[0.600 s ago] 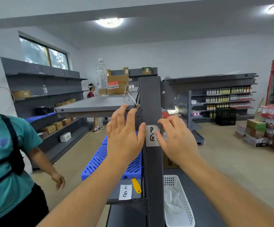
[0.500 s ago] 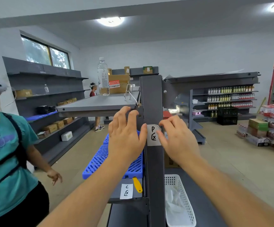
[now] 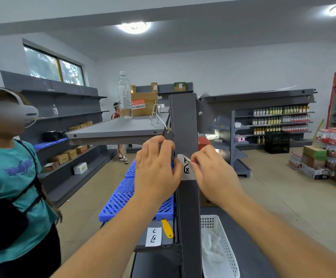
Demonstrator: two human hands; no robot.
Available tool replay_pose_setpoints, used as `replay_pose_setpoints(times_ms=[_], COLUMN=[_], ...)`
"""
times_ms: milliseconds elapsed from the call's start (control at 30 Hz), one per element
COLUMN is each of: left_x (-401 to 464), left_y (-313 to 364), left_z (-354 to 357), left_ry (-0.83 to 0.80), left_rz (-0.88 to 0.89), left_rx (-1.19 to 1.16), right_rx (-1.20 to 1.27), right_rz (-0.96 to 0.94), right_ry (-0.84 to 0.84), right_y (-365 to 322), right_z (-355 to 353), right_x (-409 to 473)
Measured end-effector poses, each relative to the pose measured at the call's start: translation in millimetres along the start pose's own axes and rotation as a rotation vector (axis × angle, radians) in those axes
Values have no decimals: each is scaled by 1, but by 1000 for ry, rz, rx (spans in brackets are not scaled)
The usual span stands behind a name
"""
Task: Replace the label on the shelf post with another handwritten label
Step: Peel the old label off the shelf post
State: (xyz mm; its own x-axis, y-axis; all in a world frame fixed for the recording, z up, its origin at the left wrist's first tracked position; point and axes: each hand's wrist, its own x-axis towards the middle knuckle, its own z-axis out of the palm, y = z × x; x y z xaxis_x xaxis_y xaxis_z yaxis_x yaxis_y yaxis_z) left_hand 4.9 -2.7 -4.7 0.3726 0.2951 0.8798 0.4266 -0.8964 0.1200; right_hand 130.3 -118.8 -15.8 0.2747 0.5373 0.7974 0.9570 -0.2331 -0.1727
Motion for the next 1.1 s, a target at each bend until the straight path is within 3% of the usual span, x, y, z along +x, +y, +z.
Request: replay_pose_setpoints(times_ms=[700,900,1100], left_x=[-2,-3,0], left_y=[2,8,20], left_z=[8,10,10], left_ry=[-13,1,-66], left_rz=[38,74,134], left_rx=[-14,-94,-269], right_rx=[166,255,376], right_rz=[-21,1,146], right_ry=[-234,-171,-27], right_y=[-4,3,11], right_z=[-23,-25,-35], right_x=[-21,-25,-19])
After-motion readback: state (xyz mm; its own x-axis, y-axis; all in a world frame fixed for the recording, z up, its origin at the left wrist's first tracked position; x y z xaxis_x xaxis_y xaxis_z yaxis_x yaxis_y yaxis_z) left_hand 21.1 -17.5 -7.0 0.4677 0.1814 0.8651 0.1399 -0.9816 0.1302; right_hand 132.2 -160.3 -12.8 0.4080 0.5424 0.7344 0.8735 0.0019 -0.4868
